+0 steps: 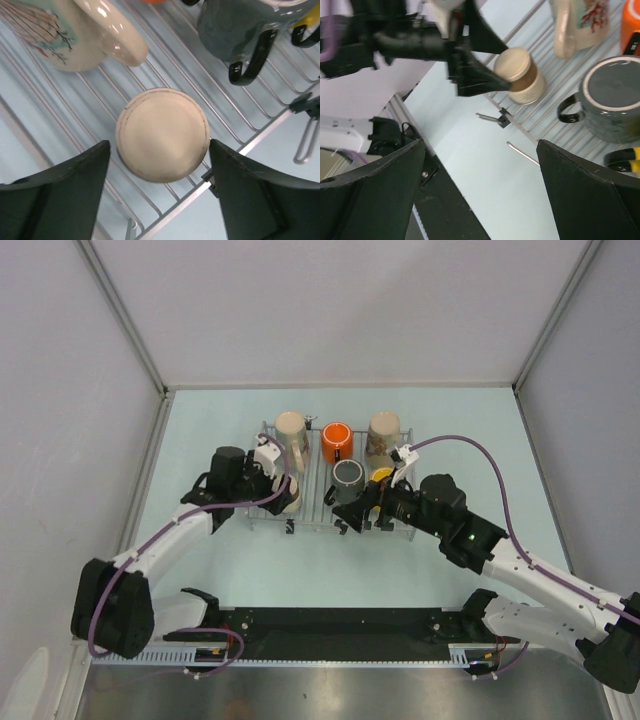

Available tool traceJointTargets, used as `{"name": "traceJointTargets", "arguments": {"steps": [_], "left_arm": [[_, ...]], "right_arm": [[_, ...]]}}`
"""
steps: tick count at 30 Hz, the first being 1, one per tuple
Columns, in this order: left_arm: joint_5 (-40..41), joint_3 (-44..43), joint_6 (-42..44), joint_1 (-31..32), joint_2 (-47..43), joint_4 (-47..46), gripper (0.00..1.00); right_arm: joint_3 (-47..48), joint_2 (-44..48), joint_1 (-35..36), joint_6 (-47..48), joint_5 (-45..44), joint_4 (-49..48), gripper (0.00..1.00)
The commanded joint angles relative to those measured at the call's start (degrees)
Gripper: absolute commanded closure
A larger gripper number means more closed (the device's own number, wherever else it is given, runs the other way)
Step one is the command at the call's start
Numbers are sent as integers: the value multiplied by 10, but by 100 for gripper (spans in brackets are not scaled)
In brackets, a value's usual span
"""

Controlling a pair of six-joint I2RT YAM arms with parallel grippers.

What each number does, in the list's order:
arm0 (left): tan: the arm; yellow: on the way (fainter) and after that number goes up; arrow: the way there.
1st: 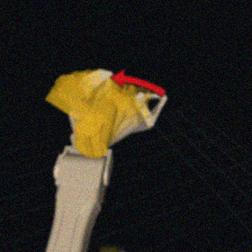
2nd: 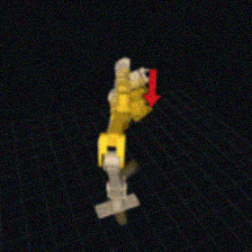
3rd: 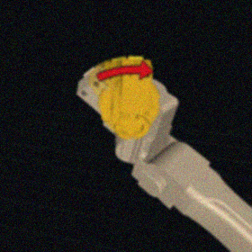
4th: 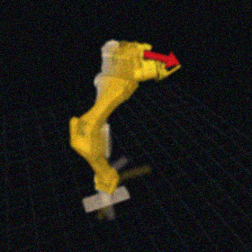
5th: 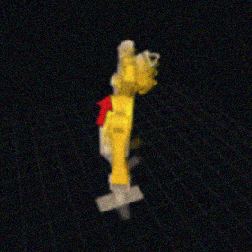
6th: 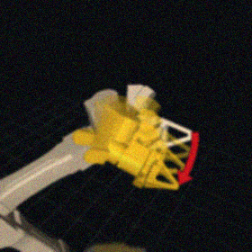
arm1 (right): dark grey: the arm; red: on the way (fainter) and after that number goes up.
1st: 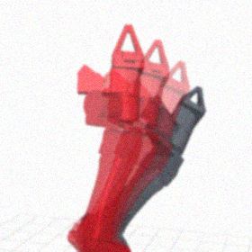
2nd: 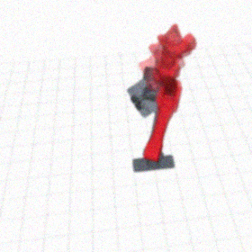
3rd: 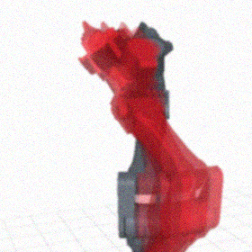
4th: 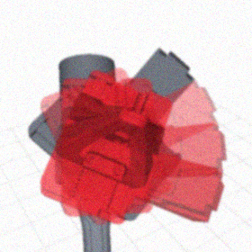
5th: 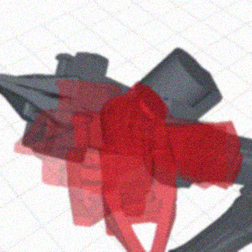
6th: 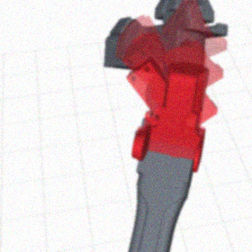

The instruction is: Load the cups into the dish rack

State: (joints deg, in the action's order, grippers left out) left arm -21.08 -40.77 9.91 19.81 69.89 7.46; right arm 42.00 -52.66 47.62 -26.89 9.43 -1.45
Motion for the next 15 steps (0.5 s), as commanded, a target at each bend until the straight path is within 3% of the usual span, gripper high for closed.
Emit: {"name": "traceJointTargets", "arguments": {"steps": [1, 9, 15], "left_arm": [[-14, -6, -9, 4, -86, 35, 3], [-18, -11, -3, 6, -77, 40, 0], [9, -30, 2, 5, -142, 33, 0]], "right_arm": [[0, 2, -2, 13, -78, 4, 0], [1, 5, -2, 18, -93, 6, 0], [29, -1, 10, 29, -276, 74, 0]]}}
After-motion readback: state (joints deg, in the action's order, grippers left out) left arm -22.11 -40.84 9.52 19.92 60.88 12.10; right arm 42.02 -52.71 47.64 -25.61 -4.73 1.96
